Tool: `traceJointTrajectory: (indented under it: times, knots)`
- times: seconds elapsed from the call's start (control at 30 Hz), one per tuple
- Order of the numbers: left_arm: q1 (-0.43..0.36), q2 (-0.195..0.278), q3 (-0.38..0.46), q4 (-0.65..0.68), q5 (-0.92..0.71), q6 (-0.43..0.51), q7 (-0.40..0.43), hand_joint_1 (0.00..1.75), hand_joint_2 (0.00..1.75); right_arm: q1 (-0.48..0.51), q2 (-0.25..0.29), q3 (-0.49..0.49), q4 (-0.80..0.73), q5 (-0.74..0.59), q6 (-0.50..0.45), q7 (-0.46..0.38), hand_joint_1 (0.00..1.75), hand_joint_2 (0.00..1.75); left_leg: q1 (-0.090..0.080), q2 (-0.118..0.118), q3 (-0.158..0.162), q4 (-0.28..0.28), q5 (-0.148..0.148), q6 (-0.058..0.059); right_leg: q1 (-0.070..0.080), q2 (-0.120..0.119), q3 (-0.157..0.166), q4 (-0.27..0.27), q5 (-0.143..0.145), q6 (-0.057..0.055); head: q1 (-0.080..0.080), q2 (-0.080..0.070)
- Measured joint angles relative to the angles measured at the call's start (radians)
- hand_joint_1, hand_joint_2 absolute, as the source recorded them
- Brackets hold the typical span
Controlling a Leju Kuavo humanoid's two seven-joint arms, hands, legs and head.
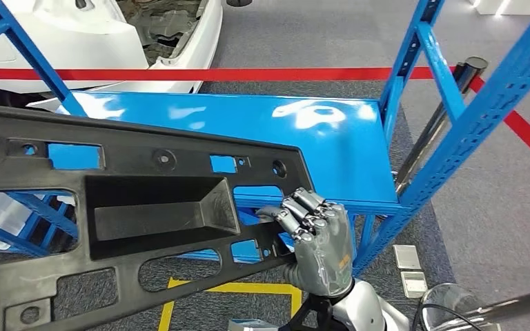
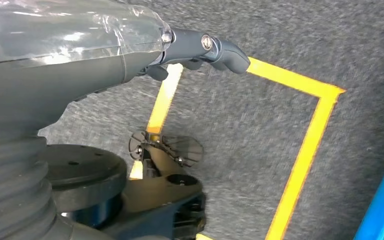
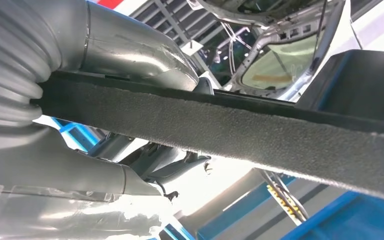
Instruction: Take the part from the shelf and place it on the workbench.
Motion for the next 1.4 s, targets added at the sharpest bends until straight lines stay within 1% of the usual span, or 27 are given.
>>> traceJointTrajectory:
  times: [0.07, 0.1, 0.13, 0.2, 0.23, 0.27, 0.33, 0.4, 0.43, 0.53, 0.57, 0.6, 0.67, 0.7, 0.73, 0.8, 0.87, 0.93, 1.0, 1.07, 1.1, 1.13, 1.17, 1.23, 1.3, 1.33, 1.4]
  knots:
    - [0.0, 0.0, 0.0, 0.0, 0.0, 0.0, 0.0, 0.0, 1.75, 0.001, 0.002, 0.0, 0.003, 0.0, 0.0, 0.0, 1.75, 1.75, 0.002, 0.0, -0.021, 0.118, -0.075, -0.006, 0.002, -0.001, -0.031, 0.001, 0.022, -0.002, -0.006, 0.0]
    - [0.001, 0.0, 0.0, 0.0, 0.0, 0.0, 0.0, 0.0, 1.75, 0.002, 0.002, 0.0, 0.005, 0.0, 0.0, 0.0, 1.75, 1.75, 0.002, 0.0, -0.014, 0.149, -0.078, -0.006, 0.003, -0.001, -0.046, 0.002, 0.032, -0.001, -0.007, 0.0]
    - [0.001, 0.0, 0.0, 0.0, 0.0, 0.0, 0.0, 0.0, 1.75, 0.002, 0.002, 0.0, 0.006, 0.0, 0.0, 0.0, 1.75, 1.75, 0.002, 0.0, 0.008, 0.147, -0.059, -0.004, 0.004, -0.002, -0.06, 0.003, 0.042, 0.0, -0.007, 0.0]
    - [0.0, 0.0, 0.0, 0.0, 0.0, 0.0, 0.0, 0.0, 1.75, 0.003, 0.002, 0.0, 0.009, 0.0, 0.0, 0.0, 1.75, 1.75, 0.0, -0.001, 0.098, 0.05, -0.003, 0.005, 0.005, -0.002, -0.082, 0.006, 0.06, 0.004, -0.008, 0.0]
    - [0.0, 0.0, 0.0, 0.0, 0.0, 0.001, 0.0, 0.0, 1.75, 0.003, 0.002, 0.0, 0.01, -0.001, 0.0, 0.0, 1.75, 1.75, -0.002, -0.002, 0.155, -0.031, 0.007, 0.012, 0.006, -0.001, -0.089, 0.007, 0.067, 0.007, -0.008, 0.0]
    - [-0.002, 0.0, 0.0, 0.0, 0.0, 0.001, 0.0, 0.0, 1.75, 0.003, 0.002, 0.0, 0.011, -0.002, 0.0, 0.0, 1.75, 1.75, -0.005, -0.003, 0.203, -0.105, 0.004, 0.018, 0.007, -0.002, -0.092, 0.007, 0.074, 0.01, -0.007, 0.0]
    - [-0.003, 0.0, 0.0, 0.0, 0.0, 0.001, 0.0, 0.0, 1.75, 0.002, 0.003, 0.0, 0.012, -0.004, 0.0, 0.0, 1.75, 1.75, -0.012, -0.004, 0.248, -0.188, -0.011, 0.029, 0.005, -0.004, -0.094, 0.004, 0.091, 0.023, -0.007, 0.0]
    - [-0.002, 0.0, 0.0, 0.0, 0.0, 0.001, 0.0, 0.0, 1.75, 0.001, 0.003, 0.0, 0.013, -0.007, 0.0, 0.0, 1.75, 1.75, -0.01, -0.001, 0.237, -0.199, 0.005, 0.042, 0.003, -0.004, -0.098, 0.002, 0.098, 0.037, -0.007, 0.0]
    - [0.0, 0.0, 0.0, 0.0, 0.0, 0.001, -0.001, 0.0, 1.75, 0.001, 0.003, 0.0, 0.015, -0.009, 0.0, 0.0, 1.75, 1.75, -0.008, 0.002, 0.227, -0.203, 0.016, 0.05, 0.003, -0.003, -0.105, 0.014, 0.08, 0.042, -0.007, 0.0]
    - [0.0, -0.001, 0.0, 0.0, 0.0, 0.001, -0.002, 0.0, 1.75, 0.001, 0.003, 0.0, 0.02, -0.012, 0.0, 0.004, 1.75, 1.75, -0.004, 0.008, 0.184, -0.204, 0.049, 0.066, 0.002, 0.0, -0.148, 0.156, -0.058, 0.05, -0.005, 0.0]
    - [0.001, -0.001, 0.0, 0.0, 0.0, 0.0, -0.003, 0.0, 1.75, 0.001, 0.003, 0.0, 0.022, -0.012, 0.0, 0.005, 1.75, 1.75, -0.005, 0.009, 0.169, -0.2, 0.058, 0.067, 0.002, 0.0, -0.159, 0.219, -0.092, 0.053, -0.004, 0.0]
    - [0.001, -0.001, 0.0, 0.0, 0.0, 0.0, -0.003, 0.0, 1.75, 0.002, 0.003, 0.0, 0.025, -0.012, 0.0, 0.007, 1.75, 1.75, -0.005, 0.01, 0.153, -0.195, 0.066, 0.066, 0.002, 0.0, -0.16, 0.264, -0.099, 0.055, -0.004, 0.0]
    - [0.001, -0.001, 0.0, 0.0, 0.0, 0.0, -0.003, 0.0, 1.75, 0.001, 0.003, 0.0, 0.029, -0.013, 0.0, 0.009, 1.75, 1.75, -0.005, 0.011, 0.12, -0.181, 0.079, 0.063, 0.0, 0.0, -0.116, 0.261, -0.056, 0.057, -0.003, 0.0]
    - [0.001, -0.001, 0.0, 0.0, 0.0, 0.0, -0.003, 0.0, 1.75, 0.001, 0.003, 0.0, 0.03, -0.013, 0.0, 0.01, 1.75, 1.75, -0.004, 0.01, 0.107, -0.171, 0.084, 0.06, 0.0, 0.0, -0.068, 0.206, -0.027, 0.056, -0.003, 0.0]
    - [0.001, -0.001, 0.0, 0.0, 0.0, 0.0, -0.003, 0.0, 1.75, 0.0, 0.003, 0.0, 0.031, -0.013, 0.0, 0.011, 1.75, 1.75, -0.005, 0.01, 0.095, -0.16, 0.087, 0.056, 0.001, 0.0, -0.016, 0.132, -0.018, 0.054, -0.001, 0.0]
    - [0.001, -0.001, 0.0, 0.0, 0.0, 0.0, -0.004, 0.0, 1.75, -0.002, 0.003, 0.0, 0.033, -0.012, 0.0, 0.012, 1.75, 1.75, -0.007, 0.009, 0.079, -0.142, 0.095, 0.046, 0.004, 0.001, 0.058, 0.012, -0.034, 0.049, 0.0, 0.0]
    - [0.002, -0.001, 0.0, 0.0, 0.0, 0.0, -0.005, 0.0, 1.75, -0.003, 0.003, 0.0, 0.034, -0.012, 0.0, 0.015, 1.75, 1.75, -0.008, 0.009, 0.072, -0.137, 0.107, 0.034, 0.006, 0.003, 0.067, -0.019, -0.046, 0.039, 0.0, 0.0]
    - [0.003, 0.0, 0.0, 0.0, 0.0, 0.0, -0.005, 0.0, 1.75, -0.003, 0.003, 0.0, 0.036, -0.012, 0.0, 0.018, 1.75, 1.75, -0.006, 0.005, 0.064, -0.124, 0.097, 0.021, 0.003, 0.0, 0.056, -0.022, -0.032, 0.023, 0.001, 0.0]
    - [0.004, 0.0, 0.0, 0.0, 0.0, 0.0, -0.005, 0.0, 1.75, -0.003, 0.003, 0.0, 0.036, -0.011, 0.0, 0.02, 1.75, 1.75, -0.002, 0.002, 0.037, -0.055, 0.028, 0.008, 0.0, -0.003, 0.037, -0.024, -0.014, 0.01, -0.003, 0.0]
    - [0.004, 0.0, 0.0, 0.0, 0.0, 0.0, -0.006, 0.0, 1.75, -0.003, 0.003, 0.001, 0.037, -0.01, 0.0, 0.021, 1.75, 1.75, 0.001, 0.002, -0.001, 0.069, -0.055, -0.001, 0.001, -0.004, 0.013, -0.023, 0.004, 0.005, -0.008, 0.0]
    - [0.004, 0.0, 0.0, 0.0, 0.0, -0.001, -0.006, 0.0, 1.75, -0.002, 0.003, 0.001, 0.037, -0.009, 0.0, 0.022, 1.75, 1.75, 0.001, 0.002, -0.009, 0.12, -0.072, -0.003, 0.002, -0.005, 0.0, -0.022, 0.013, 0.005, -0.008, 0.0]
    - [0.004, 0.0, 0.0, 0.0, 0.0, -0.001, -0.006, 0.0, 1.75, -0.002, 0.003, 0.001, 0.038, -0.009, 0.0, 0.024, 1.75, 1.75, 0.002, 0.002, -0.003, 0.142, -0.067, -0.003, 0.002, -0.005, -0.013, -0.02, 0.021, 0.006, -0.008, 0.0]
    - [0.004, 0.0, 0.0, 0.0, 0.0, -0.002, -0.006, 0.0, 1.75, -0.001, 0.003, 0.001, 0.038, -0.008, 0.0, 0.025, 1.75, 1.75, 0.002, 0.002, 0.021, 0.127, -0.043, -0.001, 0.002, -0.005, -0.024, -0.018, 0.028, 0.007, -0.008, 0.0]
    - [0.003, 0.0, 0.0, 0.0, 0.0, -0.002, -0.006, 0.0, 1.75, -0.001, 0.003, 0.001, 0.038, -0.005, 0.0, 0.028, 1.75, 1.75, 0.002, 0.001, 0.112, 0.003, 0.009, 0.006, 0.002, -0.004, -0.042, -0.012, 0.04, 0.012, -0.008, 0.0]
    - [0.002, 0.0, 0.0, 0.0, 0.0, -0.002, -0.007, 0.0, 1.75, -0.001, 0.003, 0.0, 0.038, -0.002, 0.0, 0.03, 1.75, 1.75, -0.001, -0.002, 0.195, -0.132, 0.019, 0.016, 0.004, -0.004, -0.052, -0.008, 0.05, 0.021, -0.007, 0.0]
    - [0.001, 0.0, 0.0, 0.0, 0.0, -0.002, -0.007, 0.0, 1.75, -0.001, 0.003, 0.0, 0.039, -0.001, 0.0, 0.03, 1.75, 1.75, -0.004, -0.003, 0.213, -0.169, 0.012, 0.02, 0.004, -0.005, -0.054, -0.007, 0.056, 0.026, -0.007, 0.0]
    - [0.002, -0.001, 0.0, 0.0, 0.0, -0.002, -0.007, 0.0, 1.75, -0.001, 0.003, 0.0, 0.039, 0.0, 0.0, 0.03, 1.75, 1.75, -0.005, -0.002, 0.212, -0.186, 0.015, 0.032, 0.005, -0.005, -0.057, -0.007, 0.065, 0.037, -0.007, 0.0]
